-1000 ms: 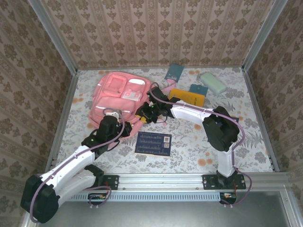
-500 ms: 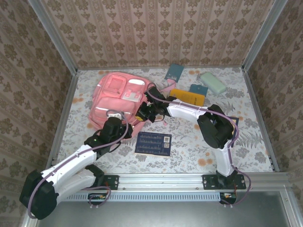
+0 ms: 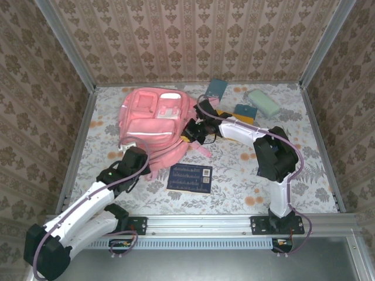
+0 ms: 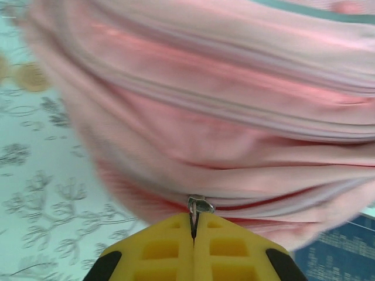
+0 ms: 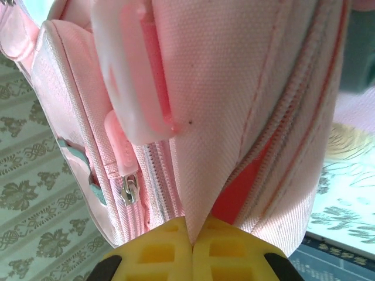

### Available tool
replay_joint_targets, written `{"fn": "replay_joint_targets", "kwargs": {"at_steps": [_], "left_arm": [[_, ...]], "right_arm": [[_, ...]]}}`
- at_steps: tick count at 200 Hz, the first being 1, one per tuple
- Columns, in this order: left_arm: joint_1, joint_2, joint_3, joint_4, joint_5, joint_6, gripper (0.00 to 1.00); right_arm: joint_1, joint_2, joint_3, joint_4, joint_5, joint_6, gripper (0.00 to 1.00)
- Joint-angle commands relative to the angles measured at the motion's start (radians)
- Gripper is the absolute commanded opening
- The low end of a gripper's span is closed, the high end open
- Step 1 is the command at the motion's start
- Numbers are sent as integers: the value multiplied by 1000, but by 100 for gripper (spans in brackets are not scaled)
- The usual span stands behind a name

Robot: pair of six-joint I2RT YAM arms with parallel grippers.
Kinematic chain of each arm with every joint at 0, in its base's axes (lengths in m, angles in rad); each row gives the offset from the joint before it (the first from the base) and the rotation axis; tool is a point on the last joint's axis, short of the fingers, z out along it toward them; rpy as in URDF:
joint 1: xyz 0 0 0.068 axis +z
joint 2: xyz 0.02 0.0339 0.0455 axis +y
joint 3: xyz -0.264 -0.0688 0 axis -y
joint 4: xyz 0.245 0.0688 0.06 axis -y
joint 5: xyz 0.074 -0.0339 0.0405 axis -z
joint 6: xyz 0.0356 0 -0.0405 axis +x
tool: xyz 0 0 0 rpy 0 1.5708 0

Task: Pack the student bag
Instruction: Unzip the student bag at the top-center of the table.

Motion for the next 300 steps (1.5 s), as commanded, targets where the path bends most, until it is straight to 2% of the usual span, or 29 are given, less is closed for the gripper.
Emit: {"fn": "replay_joint_targets", "kwargs": {"at_steps": [1,15,37,49,50,57,63,71,105,133,156,190,221,247,268,300], "left_arm": [[53,-11,27,-86,-90,30,0],[108,1,25,-54,-74,54,0],[184,16,15,63,55,108,0],[182,13,6,137,132,130,0],[183,14,5,143,138,132,0],[182,15,0,172,177,133,0],[182,14,-2,193,209,136,0],[176,9,-10,219,246,137,0],[144,-25,-38,315,373,99,0],[43,-14,-30,348,363,62,0],[-28,35,-22,419,358,17,0],[-156,142,21,485,321,2,0],[-228,218,35,536,319,-8,0],[-273,257,48,555,314,-7,0],[-292,273,46,572,313,-8,0],[-314,273,45,562,297,0,0]], "right_arm": [[-46,-60,-3,-52,21,-47,0],[-69,-58,18,-80,20,-80,0],[-101,-36,73,-137,2,-143,0],[-102,-31,101,-162,-6,-175,22],[-101,-31,103,-166,-6,-178,27],[-97,-34,114,-183,-1,-190,42],[-93,-40,119,-195,2,-196,48],[-85,-54,113,-202,10,-202,50],[-26,-144,56,-242,101,-221,51],[27,-219,-33,-241,100,-195,51],[53,-291,-92,-279,157,-183,51],[63,-390,-260,-146,133,-57,47],[110,-384,-327,-57,90,39,46],[153,-374,-357,-44,118,101,46],[161,-361,-408,61,118,175,46],[162,-318,-363,31,159,174,44]]}}
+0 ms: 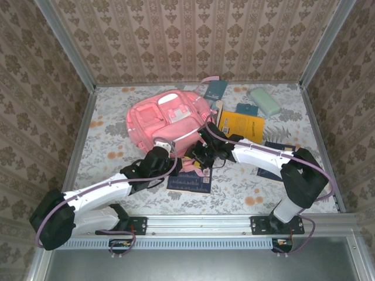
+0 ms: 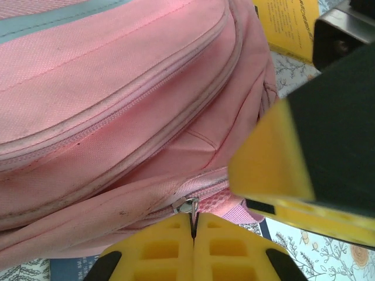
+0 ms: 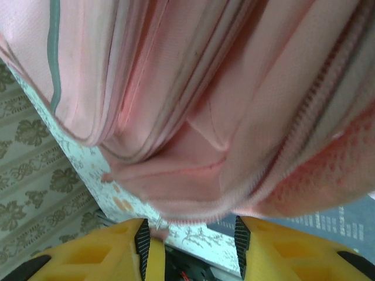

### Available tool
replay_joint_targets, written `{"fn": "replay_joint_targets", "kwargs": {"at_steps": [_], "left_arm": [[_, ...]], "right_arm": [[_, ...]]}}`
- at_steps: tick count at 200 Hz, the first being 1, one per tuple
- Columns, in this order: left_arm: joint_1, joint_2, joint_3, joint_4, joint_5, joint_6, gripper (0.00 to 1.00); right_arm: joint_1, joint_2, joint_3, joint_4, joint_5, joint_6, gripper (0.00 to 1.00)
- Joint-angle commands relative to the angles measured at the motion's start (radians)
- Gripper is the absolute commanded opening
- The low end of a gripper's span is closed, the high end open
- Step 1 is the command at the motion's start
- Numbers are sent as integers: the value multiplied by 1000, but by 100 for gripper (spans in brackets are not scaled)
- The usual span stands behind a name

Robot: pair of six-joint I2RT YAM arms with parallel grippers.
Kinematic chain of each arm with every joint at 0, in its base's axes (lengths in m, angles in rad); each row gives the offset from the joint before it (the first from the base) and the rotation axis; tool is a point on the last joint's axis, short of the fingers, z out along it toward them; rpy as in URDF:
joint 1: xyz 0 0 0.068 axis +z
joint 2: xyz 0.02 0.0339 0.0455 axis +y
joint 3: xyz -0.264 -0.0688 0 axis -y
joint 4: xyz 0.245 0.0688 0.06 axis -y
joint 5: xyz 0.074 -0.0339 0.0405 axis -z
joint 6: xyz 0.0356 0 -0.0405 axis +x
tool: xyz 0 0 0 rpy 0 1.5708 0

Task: Pack the student bag
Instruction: Unzip the student bag at the top-center of the table.

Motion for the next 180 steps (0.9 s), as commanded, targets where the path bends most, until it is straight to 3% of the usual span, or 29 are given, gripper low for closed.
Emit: {"fn": "replay_joint_targets", "kwargs": {"at_steps": [1,28,58,112,154,180], "left_arm": [[-21,-4,42,48,-14,-7,0],[-30,-13,37,20,-34,-2,0],[-35,-26,57,-105,-131,9,0],[-3,-96,56,-343,-361,40,0],[120,-172,21,-433,-414,56,0],[255,-205,9,-408,-386,91,0]], "right_arm": [[-2,37,29,23,37,53,43],[-5,73,37,27,56,63,34],[-7,65,51,10,76,43,0],[-54,-39,43,-23,102,4,0],[-100,-122,27,-41,93,-24,0],[-119,-147,34,-63,65,-48,0]]}}
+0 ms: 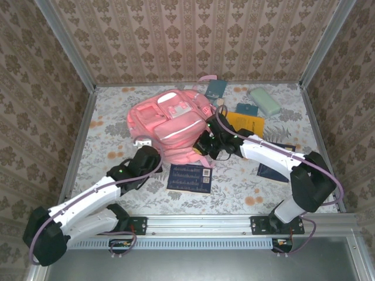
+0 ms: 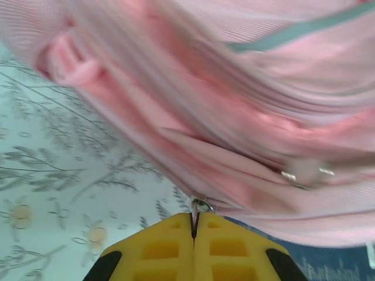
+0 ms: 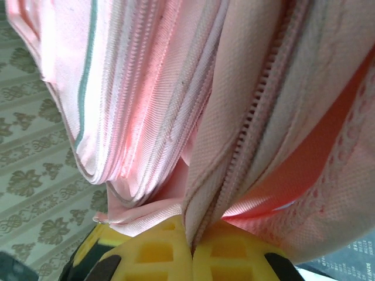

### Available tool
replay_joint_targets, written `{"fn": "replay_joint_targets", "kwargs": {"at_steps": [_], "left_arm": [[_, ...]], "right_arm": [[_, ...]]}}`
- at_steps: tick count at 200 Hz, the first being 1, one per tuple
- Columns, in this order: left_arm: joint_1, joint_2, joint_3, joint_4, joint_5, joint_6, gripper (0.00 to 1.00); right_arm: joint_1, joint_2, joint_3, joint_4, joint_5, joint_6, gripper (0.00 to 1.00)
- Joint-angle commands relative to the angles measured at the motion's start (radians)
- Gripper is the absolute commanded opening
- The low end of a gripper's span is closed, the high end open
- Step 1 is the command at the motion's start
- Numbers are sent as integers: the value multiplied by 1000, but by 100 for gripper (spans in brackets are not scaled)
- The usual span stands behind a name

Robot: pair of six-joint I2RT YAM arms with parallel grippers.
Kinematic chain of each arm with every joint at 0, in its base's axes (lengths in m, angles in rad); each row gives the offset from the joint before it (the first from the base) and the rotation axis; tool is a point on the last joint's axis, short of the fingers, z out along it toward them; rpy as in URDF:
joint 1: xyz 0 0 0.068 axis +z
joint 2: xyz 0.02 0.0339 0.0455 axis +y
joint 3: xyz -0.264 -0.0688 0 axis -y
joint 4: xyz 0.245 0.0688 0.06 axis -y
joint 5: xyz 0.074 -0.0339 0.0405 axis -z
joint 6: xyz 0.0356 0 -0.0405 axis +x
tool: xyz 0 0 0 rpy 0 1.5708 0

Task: Pack the student bag
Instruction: Unzip the student bag at the top-center of the table.

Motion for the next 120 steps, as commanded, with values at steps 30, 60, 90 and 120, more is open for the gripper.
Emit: {"fn": "replay_joint_targets", "kwargs": {"at_steps": [30,60,90,120], "left_arm": [[305,-8,-25,42,19,102,0],[419,112,-15,136,90,121,0],[464,178,-9,197,177,113,0],[469,154,-25,197,183,124,0]], "right_arm": [[-32,-60,12,-66,17,-66,0],[-32,-36,7,-48,-7,-74,0],[-32,1,16,-32,-16,-102,0],[-28,62,40,-12,-39,-123,0]]}}
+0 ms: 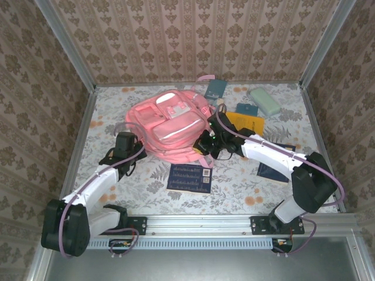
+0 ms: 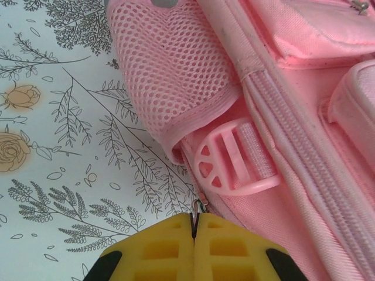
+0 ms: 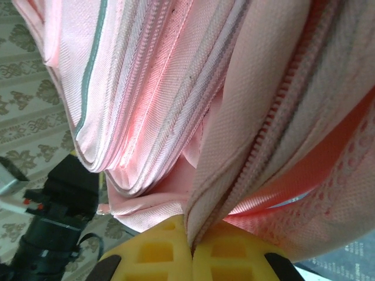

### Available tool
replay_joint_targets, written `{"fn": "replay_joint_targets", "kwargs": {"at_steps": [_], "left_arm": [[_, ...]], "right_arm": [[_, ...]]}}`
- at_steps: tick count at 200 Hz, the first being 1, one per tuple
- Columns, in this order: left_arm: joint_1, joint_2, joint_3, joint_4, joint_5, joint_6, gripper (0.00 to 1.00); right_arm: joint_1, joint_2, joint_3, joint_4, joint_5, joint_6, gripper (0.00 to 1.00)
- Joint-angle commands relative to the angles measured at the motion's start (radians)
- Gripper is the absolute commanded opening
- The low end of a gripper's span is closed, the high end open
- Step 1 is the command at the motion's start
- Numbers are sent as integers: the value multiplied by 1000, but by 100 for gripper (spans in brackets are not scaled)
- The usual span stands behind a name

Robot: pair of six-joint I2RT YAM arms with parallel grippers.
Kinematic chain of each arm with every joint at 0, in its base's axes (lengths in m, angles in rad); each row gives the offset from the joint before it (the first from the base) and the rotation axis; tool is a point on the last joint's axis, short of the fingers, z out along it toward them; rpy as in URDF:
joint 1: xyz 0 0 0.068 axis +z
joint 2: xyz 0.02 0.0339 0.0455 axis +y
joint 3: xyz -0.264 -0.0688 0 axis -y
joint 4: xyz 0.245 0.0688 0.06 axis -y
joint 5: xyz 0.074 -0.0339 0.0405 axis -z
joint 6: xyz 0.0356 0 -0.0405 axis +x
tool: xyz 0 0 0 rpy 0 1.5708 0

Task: Pack the student bag
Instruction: Unzip the student bag at the top-center of the table, then rotate the book at the bottom-center of the table.

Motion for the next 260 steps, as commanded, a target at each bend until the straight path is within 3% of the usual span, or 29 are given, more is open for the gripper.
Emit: {"fn": "replay_joint_targets", "kwargs": {"at_steps": [1,31,41,49,71,95,119,168,214,260], "left_arm": [[30,-22,-17,7,-53,33,0],[38,-44,-1,-41,-36,62,0],[38,-59,2,-60,-36,61,20],[38,-72,5,-76,-29,58,38],[35,-121,11,-118,22,48,56],[7,-171,14,-173,65,19,61],[-45,-218,7,-215,93,-17,64],[-136,-256,10,-232,82,-66,67],[-208,-198,50,-208,77,-70,67],[-295,-160,97,-210,66,-78,69]], "right_arm": [[-20,44,41,-12,4,-39,0],[-8,89,68,-4,-11,-67,0],[-6,109,82,-7,-24,-77,0],[-5,121,95,-16,-29,-90,11],[-3,134,121,-66,-23,-152,39],[-3,98,110,-131,15,-230,52],[0,29,47,-155,46,-312,52],[90,-76,-124,-155,24,-454,42],[210,13,-248,13,28,-420,30],[197,50,-336,13,86,-440,23]]}}
